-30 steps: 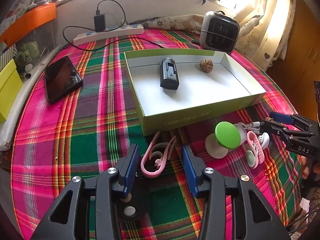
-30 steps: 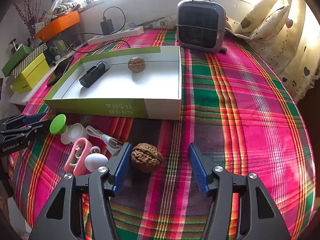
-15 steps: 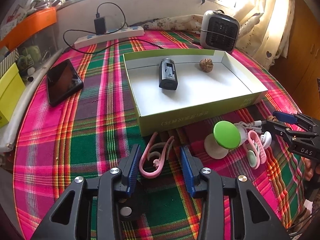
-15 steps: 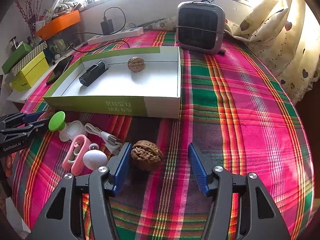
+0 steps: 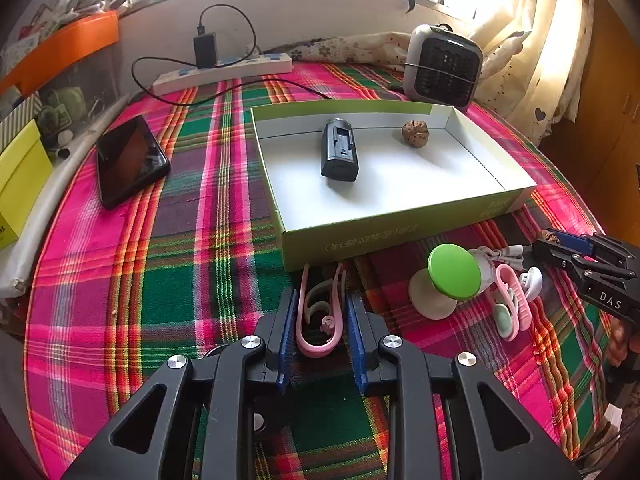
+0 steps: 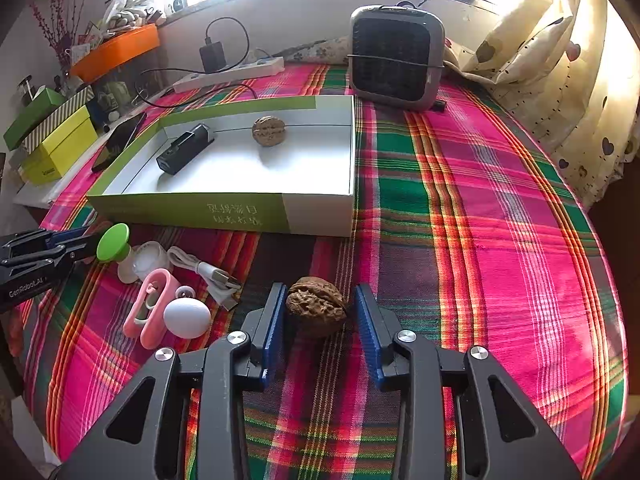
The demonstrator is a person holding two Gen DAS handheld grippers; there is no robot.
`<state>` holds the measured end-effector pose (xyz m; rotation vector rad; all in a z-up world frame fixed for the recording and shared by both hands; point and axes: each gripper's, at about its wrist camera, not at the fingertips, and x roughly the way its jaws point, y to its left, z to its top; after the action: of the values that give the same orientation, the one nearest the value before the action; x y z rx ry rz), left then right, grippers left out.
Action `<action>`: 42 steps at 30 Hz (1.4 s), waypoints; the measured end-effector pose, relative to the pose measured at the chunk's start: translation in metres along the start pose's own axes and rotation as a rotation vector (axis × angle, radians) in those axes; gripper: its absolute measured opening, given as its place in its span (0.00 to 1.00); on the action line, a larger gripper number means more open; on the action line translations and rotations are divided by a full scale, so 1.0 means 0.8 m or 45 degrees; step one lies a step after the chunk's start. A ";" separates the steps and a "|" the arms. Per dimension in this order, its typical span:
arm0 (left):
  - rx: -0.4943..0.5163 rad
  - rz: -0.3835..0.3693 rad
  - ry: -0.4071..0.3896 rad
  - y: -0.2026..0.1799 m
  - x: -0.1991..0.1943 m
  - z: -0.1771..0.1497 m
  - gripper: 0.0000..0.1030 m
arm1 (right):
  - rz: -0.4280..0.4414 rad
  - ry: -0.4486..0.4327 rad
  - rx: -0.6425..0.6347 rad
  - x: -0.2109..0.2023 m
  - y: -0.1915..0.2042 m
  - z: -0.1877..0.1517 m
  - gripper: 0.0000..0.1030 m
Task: Organize objects
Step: 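Close left gripper on the pink clip while right gripper grasps the second walnut, lift both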
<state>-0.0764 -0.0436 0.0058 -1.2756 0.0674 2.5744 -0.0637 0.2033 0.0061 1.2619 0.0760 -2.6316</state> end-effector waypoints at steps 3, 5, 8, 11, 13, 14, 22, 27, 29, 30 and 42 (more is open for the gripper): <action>0.000 -0.001 0.000 0.000 0.000 0.000 0.21 | 0.001 0.000 -0.002 0.000 0.000 0.000 0.31; 0.001 -0.001 0.000 -0.001 0.000 0.000 0.21 | 0.001 0.000 -0.001 0.000 0.000 0.000 0.31; 0.001 -0.001 -0.001 0.000 0.000 -0.001 0.21 | 0.000 0.000 -0.001 0.000 0.000 0.000 0.31; 0.000 -0.002 -0.001 -0.001 0.000 0.000 0.21 | 0.001 0.000 -0.001 0.000 0.000 0.000 0.31; 0.000 -0.001 0.000 -0.001 0.000 -0.001 0.21 | 0.000 0.000 -0.002 0.000 0.000 0.000 0.31; 0.000 -0.001 0.000 -0.001 0.000 -0.001 0.21 | 0.000 0.000 -0.002 0.000 0.000 0.000 0.31; 0.001 -0.004 -0.002 0.000 0.000 -0.001 0.21 | 0.002 -0.001 0.000 0.000 0.000 0.000 0.31; -0.002 -0.007 -0.020 0.003 -0.008 0.000 0.21 | 0.002 -0.008 0.003 -0.003 0.001 0.000 0.31; -0.003 -0.009 -0.025 0.002 -0.011 0.002 0.21 | 0.007 -0.013 0.001 -0.005 0.002 0.001 0.31; -0.004 -0.013 -0.026 0.002 -0.012 0.003 0.21 | 0.009 -0.015 -0.001 -0.006 0.003 0.001 0.31; 0.004 -0.032 -0.072 -0.003 -0.033 0.013 0.21 | 0.033 -0.047 -0.021 -0.017 0.008 0.012 0.31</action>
<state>-0.0688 -0.0454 0.0335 -1.1945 0.0444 2.5860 -0.0610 0.1979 0.0231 1.2004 0.0748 -2.6253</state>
